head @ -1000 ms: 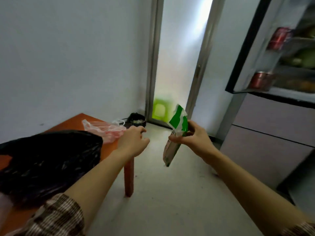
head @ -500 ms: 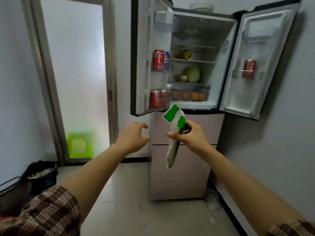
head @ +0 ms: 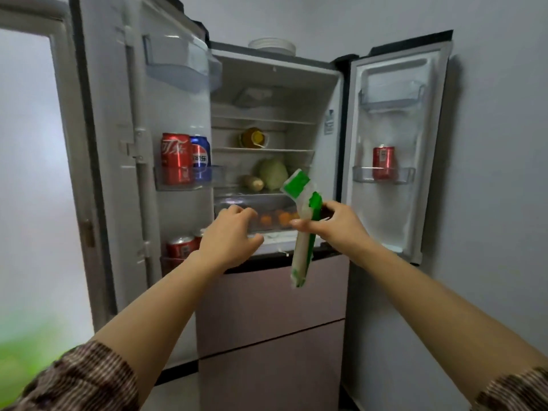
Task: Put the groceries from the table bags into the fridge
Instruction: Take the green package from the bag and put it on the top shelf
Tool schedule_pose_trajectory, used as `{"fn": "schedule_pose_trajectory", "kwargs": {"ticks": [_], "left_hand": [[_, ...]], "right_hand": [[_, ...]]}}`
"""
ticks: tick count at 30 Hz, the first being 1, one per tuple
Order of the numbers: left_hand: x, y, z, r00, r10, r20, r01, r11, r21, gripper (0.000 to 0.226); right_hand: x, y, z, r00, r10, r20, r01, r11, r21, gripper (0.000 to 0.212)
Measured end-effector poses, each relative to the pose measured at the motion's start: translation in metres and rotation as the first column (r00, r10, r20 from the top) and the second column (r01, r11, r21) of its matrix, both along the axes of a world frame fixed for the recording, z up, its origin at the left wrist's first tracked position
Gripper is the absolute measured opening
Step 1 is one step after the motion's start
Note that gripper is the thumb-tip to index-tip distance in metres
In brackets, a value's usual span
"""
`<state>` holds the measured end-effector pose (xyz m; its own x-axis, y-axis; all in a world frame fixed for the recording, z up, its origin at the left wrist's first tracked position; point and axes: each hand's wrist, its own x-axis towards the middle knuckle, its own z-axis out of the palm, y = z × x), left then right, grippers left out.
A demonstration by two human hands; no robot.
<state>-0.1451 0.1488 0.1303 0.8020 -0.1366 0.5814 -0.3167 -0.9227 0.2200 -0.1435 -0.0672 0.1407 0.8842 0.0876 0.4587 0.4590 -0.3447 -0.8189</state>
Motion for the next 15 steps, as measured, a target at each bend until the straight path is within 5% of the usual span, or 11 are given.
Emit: {"fn": "schedule_pose_trajectory", "kwargs": {"ticks": [6,15], "left_hand": [[0.121,-0.028,0.019,0.996,0.069,0.058,-0.074,0.993,0.089,0.051],[0.290,-0.057,0.072,0.973,0.186,0.133,-0.197,0.977,0.074,0.060]], "right_hand": [[0.120,-0.033,0.035,0.999,-0.028,0.040,0.027,0.999,0.038,0.041],[0.301,-0.062,0.111,0.987,0.073,0.143,-0.079,0.996,0.040,0.050]]}}
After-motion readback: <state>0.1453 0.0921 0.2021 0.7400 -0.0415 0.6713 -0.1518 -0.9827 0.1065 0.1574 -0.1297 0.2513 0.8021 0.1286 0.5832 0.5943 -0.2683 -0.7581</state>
